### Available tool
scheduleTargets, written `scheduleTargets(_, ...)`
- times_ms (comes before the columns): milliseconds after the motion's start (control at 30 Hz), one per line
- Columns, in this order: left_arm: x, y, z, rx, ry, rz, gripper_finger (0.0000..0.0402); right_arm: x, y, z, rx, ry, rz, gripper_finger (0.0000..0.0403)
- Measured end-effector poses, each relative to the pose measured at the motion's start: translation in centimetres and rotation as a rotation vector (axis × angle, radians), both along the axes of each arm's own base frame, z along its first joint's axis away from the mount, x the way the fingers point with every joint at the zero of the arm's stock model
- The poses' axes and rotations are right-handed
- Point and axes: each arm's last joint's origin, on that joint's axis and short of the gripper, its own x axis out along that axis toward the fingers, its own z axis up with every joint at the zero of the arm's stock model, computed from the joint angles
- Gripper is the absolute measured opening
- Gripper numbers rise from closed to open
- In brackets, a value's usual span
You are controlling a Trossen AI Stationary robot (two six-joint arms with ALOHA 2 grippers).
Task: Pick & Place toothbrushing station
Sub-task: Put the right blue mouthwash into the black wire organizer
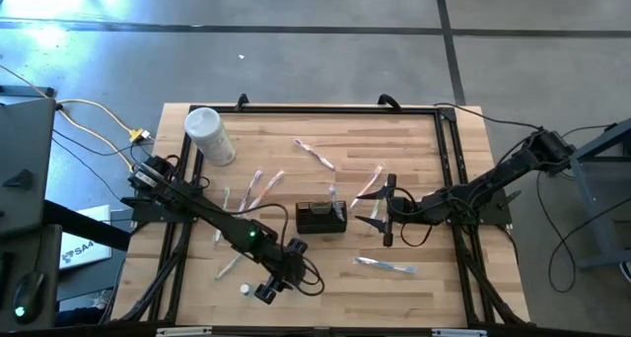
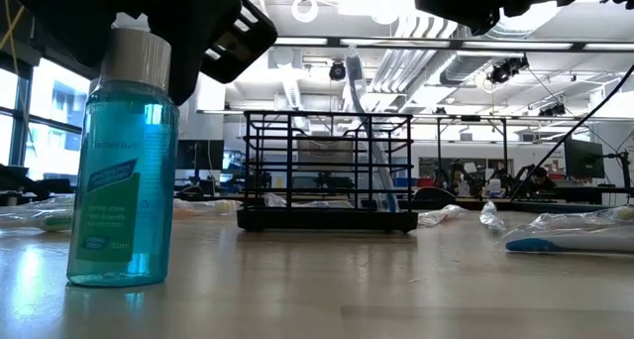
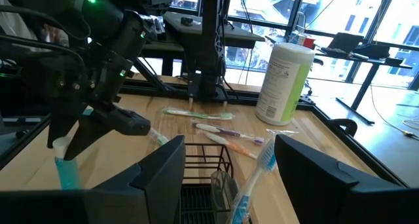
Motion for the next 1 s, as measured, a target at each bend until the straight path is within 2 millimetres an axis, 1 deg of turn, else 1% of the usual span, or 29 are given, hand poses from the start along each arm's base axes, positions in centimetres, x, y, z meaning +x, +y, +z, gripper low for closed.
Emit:
scheduleTargets(300, 0.1, 0.3, 0.0, 0.017, -0.004, -0.014, 0.0094, 0.0, 0.0, 0.0, 0.000, 0.000, 0.000, 0.0228)
scheduleTargets(533, 0.2, 0.5, 0.0, 0.030, -0.013, -0.010, 0.0094, 0.0, 0.0, -0.2, 0.001, 0.019, -0.001, 0.0228)
scheduleTargets(633, -0.1, 0.6, 0.4, 0.038, -0.012, 0.028, 0.0094, 0.0, 0.0, -0.3, 0.007, 0.030, -0.002, 0.0228)
scheduleTargets(733, -0.3, 0.6, 1.5, 0.061, -0.001, 0.048, 0.0094, 0.0, 0.0, -0.4, 0.006, 0.033, 0.002, 0.0228)
scheduleTargets(800, -0.1, 0.6, 2.6, 0.083, -0.007, 0.053, 0.0094, 0.0, 0.0, -0.4, 0.006, 0.033, 0.003, 0.0228)
scheduleTargets(1000, 0.3, 0.6, 7.0, 0.209, -0.072, 0.003, 0.0094, -0.1, 0.2, -0.4, 0.006, 0.033, 0.011, 0.0228)
